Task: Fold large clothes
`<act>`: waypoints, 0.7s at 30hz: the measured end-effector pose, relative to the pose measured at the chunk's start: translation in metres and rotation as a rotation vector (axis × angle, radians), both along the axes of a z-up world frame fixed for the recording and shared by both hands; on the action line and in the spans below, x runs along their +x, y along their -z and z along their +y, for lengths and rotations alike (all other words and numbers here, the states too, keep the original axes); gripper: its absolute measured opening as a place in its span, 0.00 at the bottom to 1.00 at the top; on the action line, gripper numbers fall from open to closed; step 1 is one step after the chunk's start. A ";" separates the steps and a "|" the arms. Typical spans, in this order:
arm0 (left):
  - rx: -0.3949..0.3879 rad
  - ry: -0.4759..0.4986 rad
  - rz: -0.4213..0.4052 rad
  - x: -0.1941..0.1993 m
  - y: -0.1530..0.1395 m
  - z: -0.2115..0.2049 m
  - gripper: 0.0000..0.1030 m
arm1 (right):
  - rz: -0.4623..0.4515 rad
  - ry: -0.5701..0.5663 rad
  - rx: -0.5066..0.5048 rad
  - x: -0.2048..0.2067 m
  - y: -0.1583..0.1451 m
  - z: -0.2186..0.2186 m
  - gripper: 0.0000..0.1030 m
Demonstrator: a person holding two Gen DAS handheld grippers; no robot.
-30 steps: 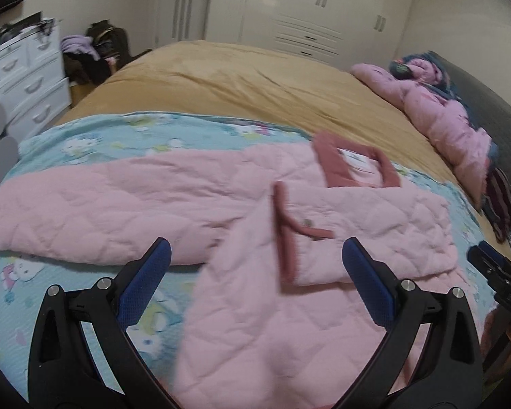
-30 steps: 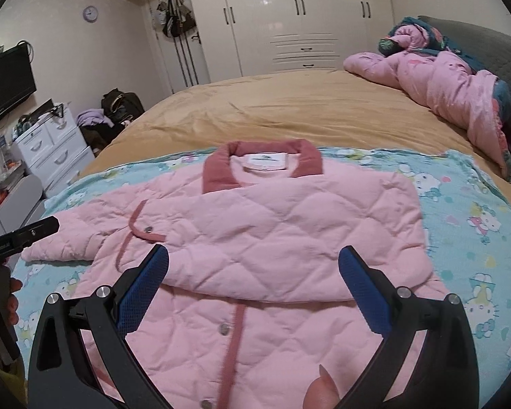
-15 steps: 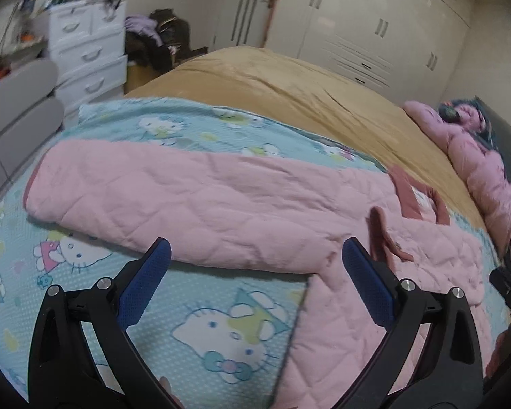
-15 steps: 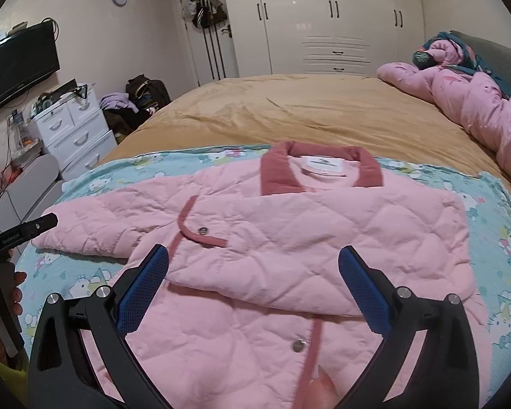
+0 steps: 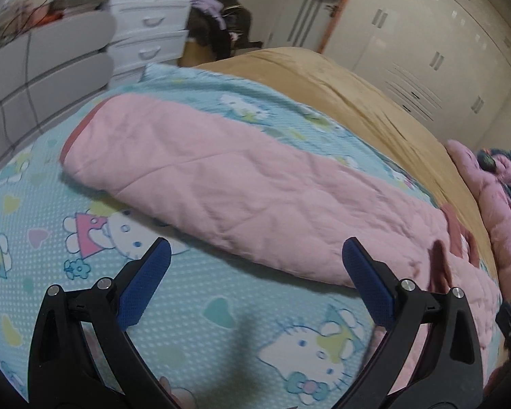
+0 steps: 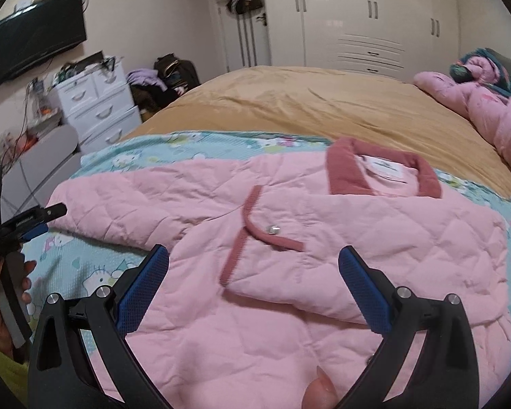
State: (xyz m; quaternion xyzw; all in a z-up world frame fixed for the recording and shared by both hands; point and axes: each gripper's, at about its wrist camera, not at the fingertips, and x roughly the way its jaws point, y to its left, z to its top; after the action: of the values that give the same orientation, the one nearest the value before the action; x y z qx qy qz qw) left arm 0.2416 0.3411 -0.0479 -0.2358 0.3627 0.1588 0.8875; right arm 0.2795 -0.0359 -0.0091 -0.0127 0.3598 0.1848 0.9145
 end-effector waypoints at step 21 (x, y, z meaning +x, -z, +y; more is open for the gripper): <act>-0.242 -0.266 -0.104 0.019 0.062 0.106 0.91 | 0.045 -0.001 -0.003 0.007 0.021 0.005 0.96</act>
State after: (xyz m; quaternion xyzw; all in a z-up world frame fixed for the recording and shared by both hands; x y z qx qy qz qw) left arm 0.2602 0.4470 -0.1096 -0.3945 0.2982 0.2178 0.8414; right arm 0.2862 -0.0307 -0.0304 -0.0101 0.3806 0.1847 0.9060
